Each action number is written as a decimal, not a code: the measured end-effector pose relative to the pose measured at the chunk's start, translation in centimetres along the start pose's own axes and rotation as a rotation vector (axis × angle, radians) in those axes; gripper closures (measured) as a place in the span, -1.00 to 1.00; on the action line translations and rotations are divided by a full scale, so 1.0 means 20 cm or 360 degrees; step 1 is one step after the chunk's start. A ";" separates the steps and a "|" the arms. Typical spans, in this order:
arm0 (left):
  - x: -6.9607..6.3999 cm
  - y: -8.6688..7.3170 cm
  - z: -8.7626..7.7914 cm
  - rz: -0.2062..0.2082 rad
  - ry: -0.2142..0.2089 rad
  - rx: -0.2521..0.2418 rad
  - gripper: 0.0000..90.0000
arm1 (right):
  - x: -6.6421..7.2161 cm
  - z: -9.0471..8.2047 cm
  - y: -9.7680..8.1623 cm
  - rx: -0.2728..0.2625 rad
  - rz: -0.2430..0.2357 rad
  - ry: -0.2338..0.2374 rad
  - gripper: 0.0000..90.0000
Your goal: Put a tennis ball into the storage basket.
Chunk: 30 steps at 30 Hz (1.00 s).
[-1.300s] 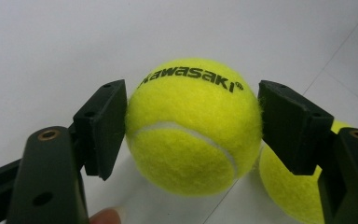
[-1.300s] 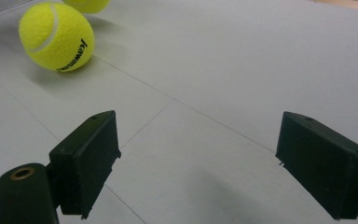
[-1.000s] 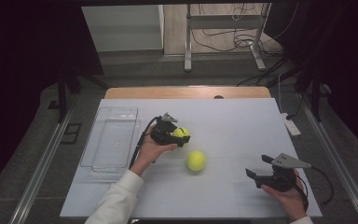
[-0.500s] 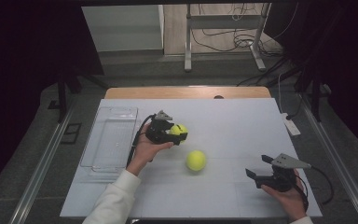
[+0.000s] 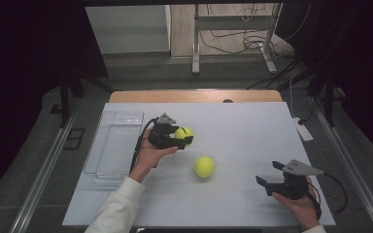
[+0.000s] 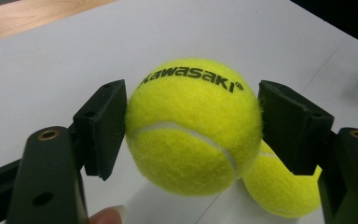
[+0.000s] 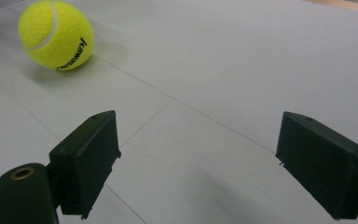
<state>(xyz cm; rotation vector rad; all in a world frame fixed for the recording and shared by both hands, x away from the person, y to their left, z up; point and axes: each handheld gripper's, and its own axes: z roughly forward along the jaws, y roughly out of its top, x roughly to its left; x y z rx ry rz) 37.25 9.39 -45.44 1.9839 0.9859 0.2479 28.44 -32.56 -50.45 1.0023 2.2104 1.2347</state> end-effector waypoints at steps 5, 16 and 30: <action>-0.01 0.01 -0.02 0.0011 -0.0003 -0.0023 -0.38 | 0.00 0.00 0.00 0.0001 -0.0001 0.0000 -0.71; -0.01 0.01 -0.06 0.0011 0.0006 -0.0075 -0.38 | 0.00 0.00 0.00 0.0003 -0.0005 -0.0002 -0.71; 0.01 0.02 -0.13 -0.0008 0.0022 -0.0156 -0.38 | 0.00 0.00 0.00 0.0003 -0.0011 -0.0005 -0.71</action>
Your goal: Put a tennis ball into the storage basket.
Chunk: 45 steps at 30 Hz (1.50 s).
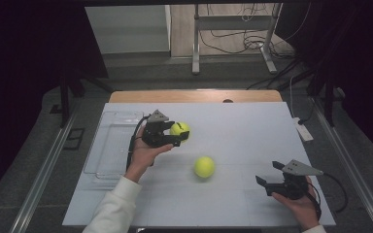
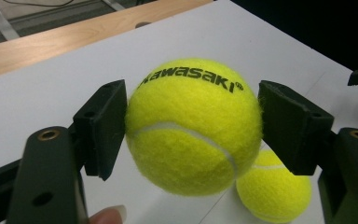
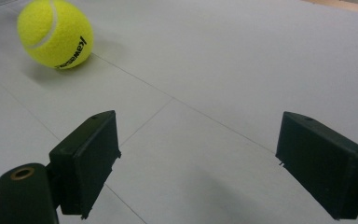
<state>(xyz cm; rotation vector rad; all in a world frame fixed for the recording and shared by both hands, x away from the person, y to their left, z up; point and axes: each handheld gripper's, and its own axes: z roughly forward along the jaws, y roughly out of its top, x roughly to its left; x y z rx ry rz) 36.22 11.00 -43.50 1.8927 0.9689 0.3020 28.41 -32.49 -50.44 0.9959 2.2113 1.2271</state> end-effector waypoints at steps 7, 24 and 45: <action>0.02 0.01 -0.03 -0.0017 0.0020 -0.0032 -0.38 | 0.00 0.00 0.00 0.0002 0.0001 -0.0001 -0.71; 0.06 0.02 -0.08 -0.0040 0.0064 -0.0082 -0.38 | 0.00 0.00 0.00 0.0003 0.0003 -0.0004 -0.71; 0.13 0.02 -0.15 -0.0103 0.0128 -0.0141 -0.38 | 0.00 0.00 0.00 0.0007 0.0001 -0.0013 -0.71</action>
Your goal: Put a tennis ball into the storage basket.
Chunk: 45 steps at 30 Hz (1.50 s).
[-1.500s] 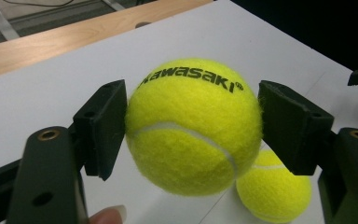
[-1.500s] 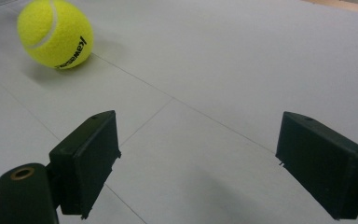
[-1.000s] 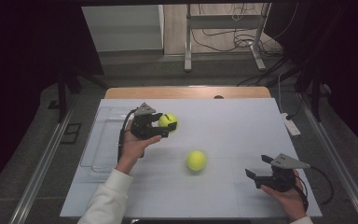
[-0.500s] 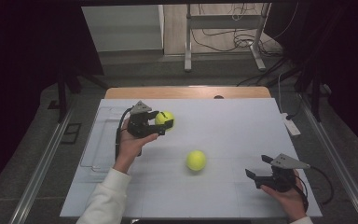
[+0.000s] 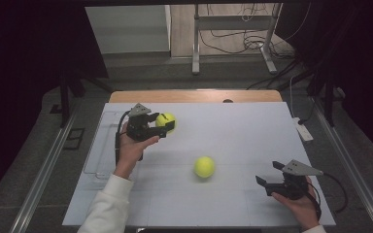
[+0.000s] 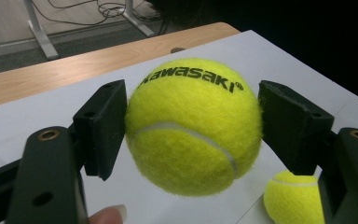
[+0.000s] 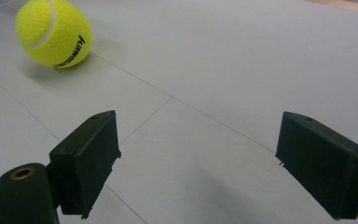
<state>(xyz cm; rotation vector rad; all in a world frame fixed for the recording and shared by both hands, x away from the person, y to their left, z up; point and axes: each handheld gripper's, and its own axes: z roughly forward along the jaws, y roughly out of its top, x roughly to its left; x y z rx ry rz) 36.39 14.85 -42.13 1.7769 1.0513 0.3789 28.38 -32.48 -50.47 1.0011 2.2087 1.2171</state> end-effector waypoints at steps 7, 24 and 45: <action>0.02 0.00 -0.02 -0.0020 0.0022 -0.0019 -0.38 | 0.00 0.00 0.00 0.0000 -0.0001 -0.0001 -0.71; 0.07 0.00 -0.06 -0.0070 0.0058 -0.0056 -0.38 | 0.00 0.00 0.00 -0.0005 0.0000 0.0002 -0.71; 0.15 -0.01 -0.10 -0.0129 0.0118 -0.0082 -0.38 | 0.00 0.00 0.00 -0.0001 -0.0004 0.0000 -0.70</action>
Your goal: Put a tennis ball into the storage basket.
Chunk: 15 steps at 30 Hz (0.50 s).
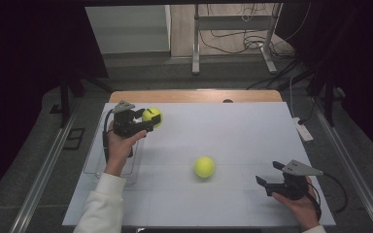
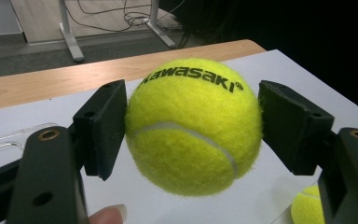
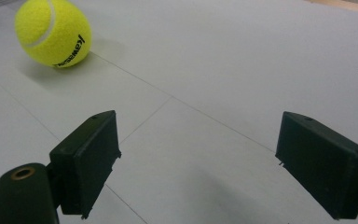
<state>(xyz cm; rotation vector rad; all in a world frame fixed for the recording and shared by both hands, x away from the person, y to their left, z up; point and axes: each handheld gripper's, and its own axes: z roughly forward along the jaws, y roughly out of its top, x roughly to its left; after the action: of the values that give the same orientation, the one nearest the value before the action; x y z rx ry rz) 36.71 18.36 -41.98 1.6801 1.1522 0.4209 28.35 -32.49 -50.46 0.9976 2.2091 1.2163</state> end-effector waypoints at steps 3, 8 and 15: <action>0.00 0.00 0.00 -0.0001 -0.0001 -0.0007 -0.38 | 0.00 0.00 0.00 0.0000 -0.0001 0.0000 -0.70; 0.01 0.01 -0.01 -0.0008 0.0006 -0.0017 -0.38 | 0.00 0.00 0.00 -0.0002 -0.0001 0.0000 -0.70; 0.03 0.01 -0.03 -0.0029 0.0021 -0.0034 -0.38 | 0.00 0.00 0.00 0.0001 -0.0001 0.0000 -0.70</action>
<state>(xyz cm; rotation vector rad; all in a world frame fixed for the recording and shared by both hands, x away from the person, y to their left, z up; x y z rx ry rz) 36.63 19.32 -41.69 1.6493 1.1680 0.4320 28.35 -32.48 -50.47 0.9972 2.2098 1.2157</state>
